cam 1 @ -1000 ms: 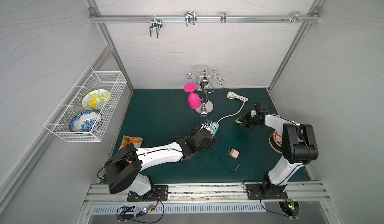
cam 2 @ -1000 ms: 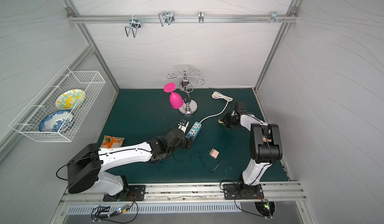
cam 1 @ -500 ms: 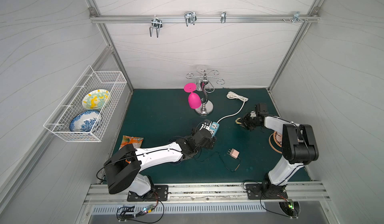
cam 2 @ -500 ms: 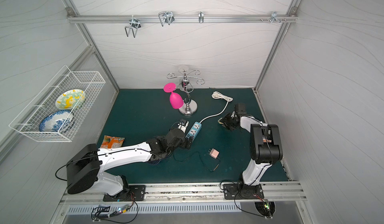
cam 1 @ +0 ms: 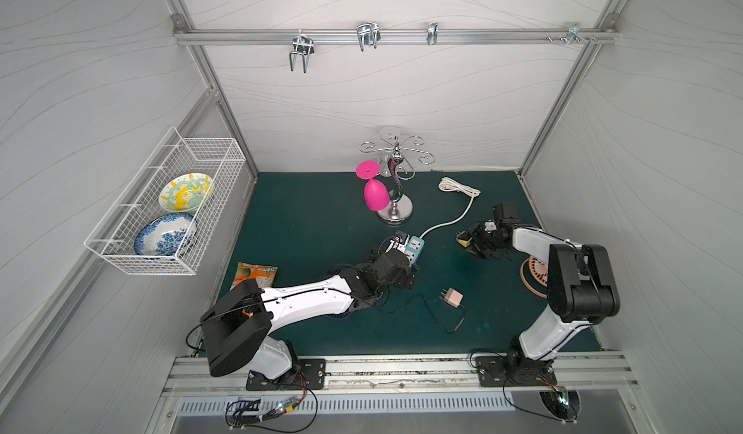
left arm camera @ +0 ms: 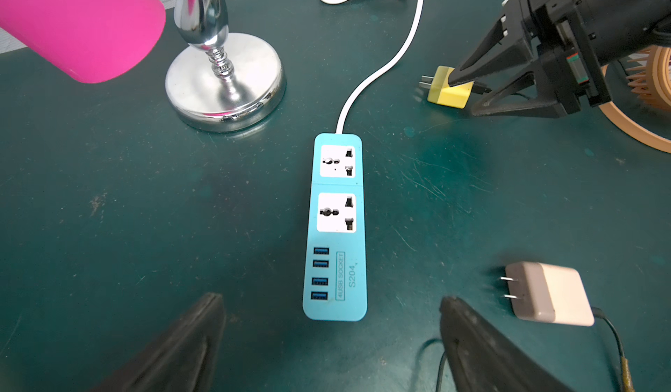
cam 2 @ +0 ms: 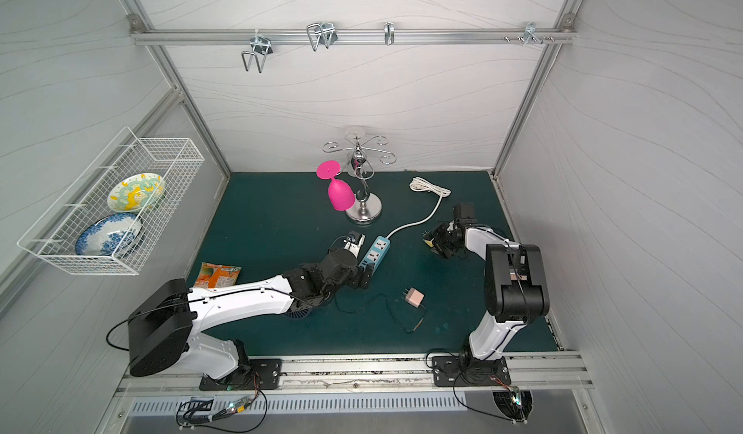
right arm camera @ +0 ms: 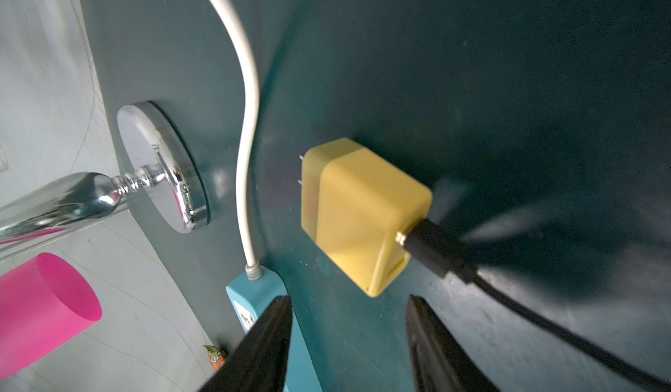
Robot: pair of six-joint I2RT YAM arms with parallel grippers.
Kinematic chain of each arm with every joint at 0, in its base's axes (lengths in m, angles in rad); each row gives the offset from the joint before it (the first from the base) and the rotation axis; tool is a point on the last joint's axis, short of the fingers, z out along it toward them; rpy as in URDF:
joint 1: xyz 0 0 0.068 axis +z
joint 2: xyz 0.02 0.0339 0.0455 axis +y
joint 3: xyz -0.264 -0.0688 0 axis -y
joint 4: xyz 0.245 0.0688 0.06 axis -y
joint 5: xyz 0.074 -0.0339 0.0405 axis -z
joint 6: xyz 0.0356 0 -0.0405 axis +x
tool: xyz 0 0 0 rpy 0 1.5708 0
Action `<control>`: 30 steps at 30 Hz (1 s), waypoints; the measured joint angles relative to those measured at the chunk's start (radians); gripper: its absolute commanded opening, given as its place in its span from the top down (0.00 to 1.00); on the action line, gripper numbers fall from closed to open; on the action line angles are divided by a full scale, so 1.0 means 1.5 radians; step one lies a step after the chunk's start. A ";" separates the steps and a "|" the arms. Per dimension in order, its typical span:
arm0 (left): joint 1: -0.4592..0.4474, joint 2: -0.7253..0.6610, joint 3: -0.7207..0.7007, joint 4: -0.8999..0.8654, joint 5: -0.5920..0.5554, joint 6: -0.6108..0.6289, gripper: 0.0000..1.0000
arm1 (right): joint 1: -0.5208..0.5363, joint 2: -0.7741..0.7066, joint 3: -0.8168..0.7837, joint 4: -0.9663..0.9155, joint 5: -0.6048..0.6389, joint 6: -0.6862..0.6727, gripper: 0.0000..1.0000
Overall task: Unplug the desk fan from the power strip
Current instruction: Place the plug at the center of the board, then reset both arms
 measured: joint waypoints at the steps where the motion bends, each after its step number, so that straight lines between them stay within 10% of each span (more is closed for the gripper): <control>1: 0.000 -0.001 0.000 -0.002 0.000 0.000 0.02 | 0.007 -0.006 0.000 -0.005 0.001 0.000 0.39; 8: 0.001 -0.004 0.006 -0.027 -0.002 -0.005 0.00 | 0.042 -0.053 0.002 -0.043 0.000 -0.002 0.32; 9: 0.002 -0.005 0.007 -0.029 -0.002 -0.005 0.00 | 0.042 -0.059 0.002 -0.052 0.002 -0.001 0.17; 16: 0.027 -0.043 0.030 -0.073 -0.002 -0.003 0.00 | 0.044 -0.123 0.045 -0.142 0.044 -0.039 0.02; 30: 0.233 -0.215 0.092 -0.244 0.021 0.010 0.00 | 0.002 -0.209 0.170 -0.263 0.201 -0.110 0.01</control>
